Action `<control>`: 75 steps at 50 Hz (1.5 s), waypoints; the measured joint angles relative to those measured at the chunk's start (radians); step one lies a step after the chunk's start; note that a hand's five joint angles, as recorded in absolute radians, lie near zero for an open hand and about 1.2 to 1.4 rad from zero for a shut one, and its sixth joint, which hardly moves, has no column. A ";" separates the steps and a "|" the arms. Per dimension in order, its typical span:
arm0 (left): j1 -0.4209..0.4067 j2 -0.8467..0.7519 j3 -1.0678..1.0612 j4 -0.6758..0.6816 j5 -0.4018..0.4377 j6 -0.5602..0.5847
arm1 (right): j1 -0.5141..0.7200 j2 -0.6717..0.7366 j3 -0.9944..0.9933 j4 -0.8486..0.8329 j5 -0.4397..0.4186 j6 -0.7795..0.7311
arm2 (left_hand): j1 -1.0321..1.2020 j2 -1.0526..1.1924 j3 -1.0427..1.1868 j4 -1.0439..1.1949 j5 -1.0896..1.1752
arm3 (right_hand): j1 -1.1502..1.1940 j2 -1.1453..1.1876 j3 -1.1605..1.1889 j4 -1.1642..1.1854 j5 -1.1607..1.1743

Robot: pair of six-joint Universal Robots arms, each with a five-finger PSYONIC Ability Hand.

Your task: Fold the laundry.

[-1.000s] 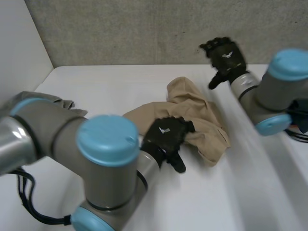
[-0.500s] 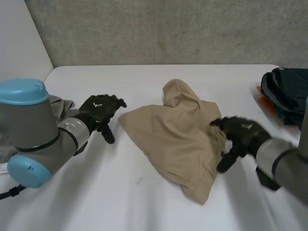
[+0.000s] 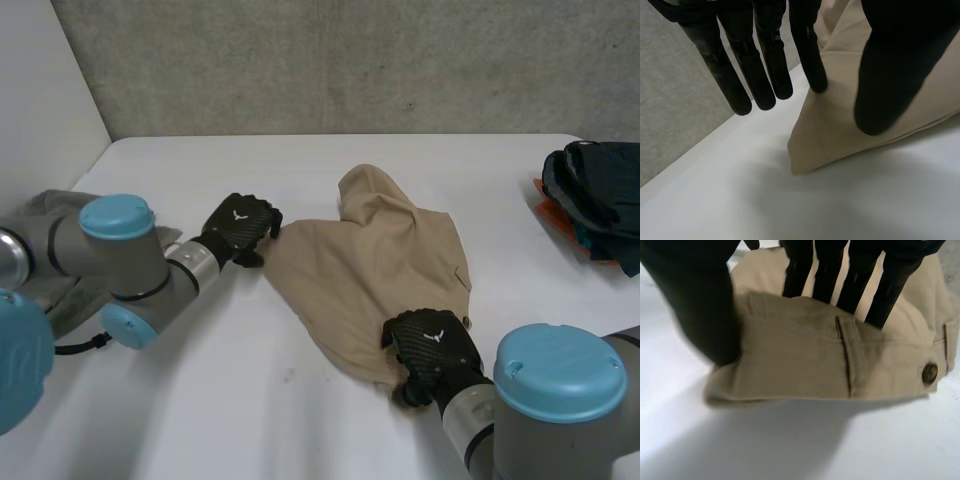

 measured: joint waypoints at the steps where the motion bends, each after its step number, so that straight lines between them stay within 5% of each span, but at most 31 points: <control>1: -0.009 -0.012 0.009 0.009 -0.002 0.000 | -0.001 0.016 -0.008 -0.024 0.012 -0.016 | 0.090 0.093 0.092 0.090 0.089 | 0.211 0.244 0.227 0.236 0.236; 4: -0.025 -0.029 0.024 0.017 -0.007 0.000 | -0.007 0.033 -0.025 -0.056 0.035 -0.046 | 0.347 0.343 0.340 0.352 0.347 | 0.310 0.391 0.378 0.408 0.382; 13: -0.058 0.017 0.016 0.009 -0.068 0.001 | -0.034 -0.046 -0.071 -0.061 0.062 -0.140 | 0.364 0.412 0.408 0.423 0.391 | 0.310 0.391 0.383 0.414 0.384; 19: -0.065 0.264 -0.080 -0.001 -0.189 -0.009 | -0.091 -0.204 -0.136 0.027 0.027 -0.303 | 0.364 0.412 0.408 0.423 0.391 | 0.310 0.391 0.383 0.414 0.403; 28: -0.088 0.670 -0.295 -0.022 -0.233 -0.044 | -0.159 -0.360 -0.323 0.260 -0.063 -0.431 | 0.364 0.414 0.411 0.423 0.391 | 0.310 0.391 0.391 0.414 0.413; 33: -0.103 0.756 -0.402 -0.044 -0.233 -0.127 | -0.157 -0.371 -0.407 0.344 -0.083 -0.411 | -0.380 -0.241 -0.232 -0.232 -0.244 | 0.310 0.391 0.396 0.422 0.413; 35: -0.109 0.749 -0.436 -0.061 -0.237 -0.176 | -0.154 -0.367 -0.423 0.355 -0.084 -0.394 | -0.608 -0.538 -0.529 -0.528 -0.523 | 0.310 0.391 0.399 0.428 0.413; 47: -0.183 0.518 -0.500 -0.190 -0.300 -0.558 | -0.100 -0.301 -0.479 0.352 -0.075 -0.297 | -0.608 -0.559 -0.550 -0.555 -0.546 | 0.310 0.394 0.407 0.430 0.413; 59: -0.228 0.320 -0.328 -0.188 -0.308 -0.610 | -0.002 -0.329 -0.507 0.395 -0.067 -0.261 | -0.604 -0.559 -0.550 -0.555 -0.546 | 0.310 0.394 0.407 0.430 0.413; 62: -0.245 0.269 -0.265 -0.184 -0.309 -0.610 | 0.006 -0.348 -0.507 0.406 -0.067 -0.248 | -0.456 -0.439 -0.438 -0.442 -0.436 | 0.310 0.394 0.407 0.430 0.413; 65: -0.264 0.222 -0.205 -0.181 -0.314 -0.610 | 0.007 -0.366 -0.506 0.414 -0.067 -0.241 | 0.156 0.098 0.070 0.082 0.081 | 0.310 0.394 0.407 0.430 0.413; 67: -0.270 0.212 -0.187 -0.175 -0.329 -0.609 | 0.004 -0.372 -0.504 0.417 -0.068 -0.242 | 0.354 0.300 0.293 0.293 0.288 | 0.310 0.394 0.407 0.430 0.413; 75: -0.213 0.392 -0.225 -0.148 -0.467 -0.580 | -0.073 -0.378 -0.516 0.437 -0.077 -0.322 | 0.381 0.412 0.408 0.419 0.370 | 0.310 0.394 0.407 0.437 0.413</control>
